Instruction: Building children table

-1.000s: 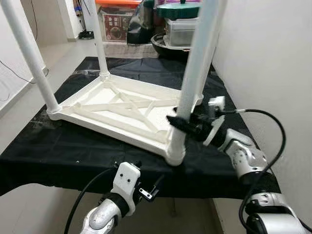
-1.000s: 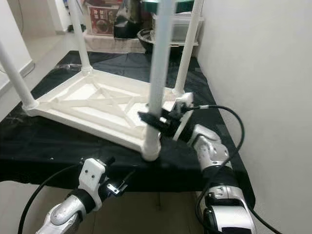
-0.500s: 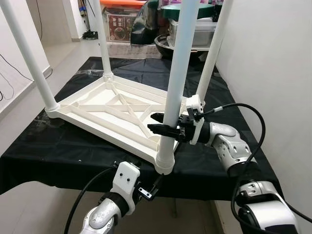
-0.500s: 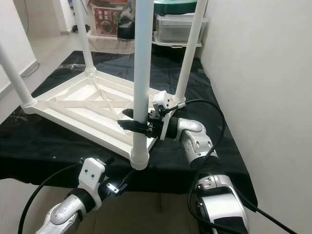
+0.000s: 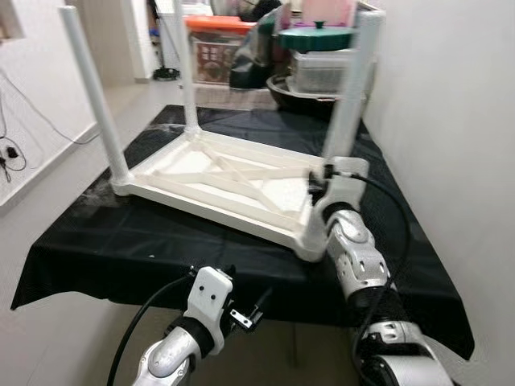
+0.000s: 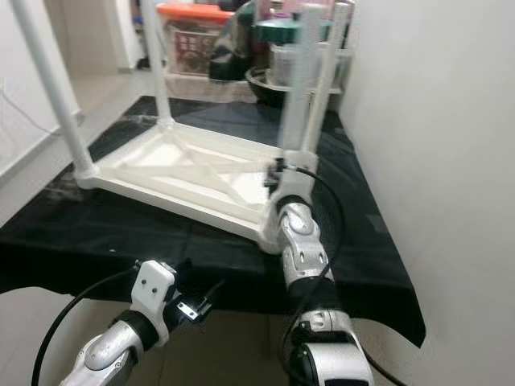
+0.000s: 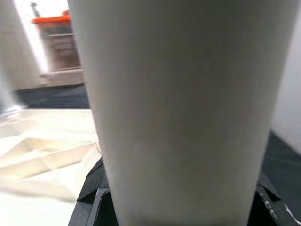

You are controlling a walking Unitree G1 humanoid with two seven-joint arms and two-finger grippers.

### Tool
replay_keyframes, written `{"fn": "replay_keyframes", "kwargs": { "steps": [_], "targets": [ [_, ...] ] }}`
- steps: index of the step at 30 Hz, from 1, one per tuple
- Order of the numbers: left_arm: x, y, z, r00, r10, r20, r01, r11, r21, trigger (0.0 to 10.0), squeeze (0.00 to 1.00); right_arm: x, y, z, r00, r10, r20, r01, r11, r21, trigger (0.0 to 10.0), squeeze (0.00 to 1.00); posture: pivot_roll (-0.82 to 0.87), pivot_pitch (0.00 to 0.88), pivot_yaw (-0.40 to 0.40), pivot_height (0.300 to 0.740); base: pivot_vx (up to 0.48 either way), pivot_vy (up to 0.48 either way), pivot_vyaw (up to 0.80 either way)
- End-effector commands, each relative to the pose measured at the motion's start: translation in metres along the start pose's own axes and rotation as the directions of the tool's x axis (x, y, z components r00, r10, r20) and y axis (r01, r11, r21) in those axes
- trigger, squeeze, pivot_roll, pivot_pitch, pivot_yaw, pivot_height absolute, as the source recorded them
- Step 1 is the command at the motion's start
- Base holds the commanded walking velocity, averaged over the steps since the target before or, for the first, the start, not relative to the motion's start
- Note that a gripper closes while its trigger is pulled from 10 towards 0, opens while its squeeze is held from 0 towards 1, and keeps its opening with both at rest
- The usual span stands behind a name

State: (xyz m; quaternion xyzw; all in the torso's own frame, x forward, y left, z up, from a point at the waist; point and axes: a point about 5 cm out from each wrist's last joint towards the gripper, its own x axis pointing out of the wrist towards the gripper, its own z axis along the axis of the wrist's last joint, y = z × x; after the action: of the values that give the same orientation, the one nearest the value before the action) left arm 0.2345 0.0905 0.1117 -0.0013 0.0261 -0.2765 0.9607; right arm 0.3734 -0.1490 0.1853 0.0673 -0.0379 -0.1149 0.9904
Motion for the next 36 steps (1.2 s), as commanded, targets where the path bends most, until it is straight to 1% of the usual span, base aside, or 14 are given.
{"fn": "replay_keyframes", "kwargs": {
  "steps": [1,4,5,7,8,10,11,12,19,21,22,25,29,36],
  "targets": [
    [0.001,0.000,-0.003,1.000,-0.005,-0.009,0.005,1.000,-0.010,10.0,0.00,-0.005,-0.018,-0.013,0.986,-0.153,-0.066,0.158,0.985,0.073,0.0,0.00,0.07,0.026,-0.040,0.740,0.000,0.000,0.00],
    [0.002,0.000,-0.004,1.000,-0.004,-0.009,0.004,1.000,-0.009,10.0,0.00,-0.015,-0.005,-0.016,0.971,-0.225,-0.075,0.232,0.967,0.109,0.0,0.00,0.06,0.019,-0.041,0.740,0.000,0.000,0.00],
    [0.003,0.000,-0.004,1.000,-0.001,-0.008,0.001,1.000,-0.009,10.0,0.00,-0.016,0.008,-0.017,0.980,-0.181,-0.078,0.190,0.974,0.123,8.7,0.00,0.07,0.016,-0.047,0.740,0.000,0.000,0.00],
    [0.003,0.000,-0.004,1.000,0.000,-0.007,0.000,1.000,-0.009,10.0,0.00,-0.017,0.020,-0.017,0.989,-0.129,-0.070,0.137,0.982,0.133,10.0,0.13,0.07,0.016,-0.051,0.740,0.000,0.000,0.00],
    [0.004,0.000,-0.004,1.000,0.002,-0.006,-0.002,1.000,-0.010,10.0,0.00,-0.017,0.030,-0.015,0.998,-0.038,-0.046,0.044,0.989,0.144,10.0,1.00,0.07,0.012,-0.053,0.740,0.000,0.000,0.00],
    [0.005,-0.001,-0.004,1.000,-0.001,-0.001,0.001,1.000,-0.011,10.0,0.00,-0.016,0.041,-0.011,0.993,0.118,0.001,-0.116,0.977,0.180,10.0,1.00,0.07,0.010,-0.061,0.740,0.000,0.000,0.00],
    [0.005,0.000,-0.004,1.000,0.000,0.000,0.000,1.000,-0.012,10.0,0.00,-0.014,0.041,-0.008,0.984,0.176,0.027,-0.178,0.967,0.181,10.0,0.25,0.06,0.008,-0.065,0.740,0.000,0.000,0.00],
    [0.005,0.000,-0.004,1.000,0.000,0.000,0.000,1.000,-0.013,10.0,0.00,-0.014,0.043,-0.007,0.972,0.232,0.043,-0.236,0.954,0.186,10.0,0.00,0.06,0.008,-0.065,0.740,0.000,0.000,0.00],
    [0.007,0.000,-0.004,1.000,0.004,0.001,-0.004,1.000,-0.014,10.0,0.00,-0.013,0.035,0.001,0.913,0.399,0.085,-0.408,0.886,0.221,10.0,0.00,0.06,0.002,-0.064,0.740,0.000,0.000,0.00],
    [0.007,0.000,-0.004,1.000,0.005,0.001,-0.005,1.000,-0.014,10.0,0.00,-0.012,0.032,0.004,0.854,0.511,0.096,-0.519,0.822,0.234,10.0,0.00,0.06,0.000,-0.062,0.740,0.000,0.000,0.00],
    [0.007,0.000,-0.005,1.000,0.002,0.002,-0.002,1.000,-0.014,10.0,0.00,-0.016,0.026,0.010,0.671,0.732,0.119,-0.735,0.636,0.234,10.0,0.00,0.06,0.000,-0.060,0.740,0.000,0.000,0.00],
    [0.007,0.001,-0.005,1.000,0.000,0.001,0.000,1.000,-0.013,10.0,0.00,-0.020,0.023,0.015,0.505,0.854,0.123,-0.848,0.465,0.255,10.0,0.00,0.06,0.000,-0.059,0.740,0.000,0.000,0.00],
    [0.007,0.001,-0.005,1.000,-0.001,0.002,0.001,1.000,-0.013,10.0,0.00,-0.023,0.023,0.017,0.425,0.897,0.118,-0.887,0.387,0.252,10.0,0.00,0.06,0.000,-0.060,0.740,0.000,0.000,0.00],
    [0.006,-0.001,-0.006,1.000,-0.006,0.001,0.006,1.000,-0.015,10.0,0.00,-0.036,0.037,0.009,-0.037,0.999,-0.027,-0.982,-0.031,0.187,10.0,0.00,0.08,0.000,-0.067,0.740,0.000,0.000,0.00]
  ]
}}
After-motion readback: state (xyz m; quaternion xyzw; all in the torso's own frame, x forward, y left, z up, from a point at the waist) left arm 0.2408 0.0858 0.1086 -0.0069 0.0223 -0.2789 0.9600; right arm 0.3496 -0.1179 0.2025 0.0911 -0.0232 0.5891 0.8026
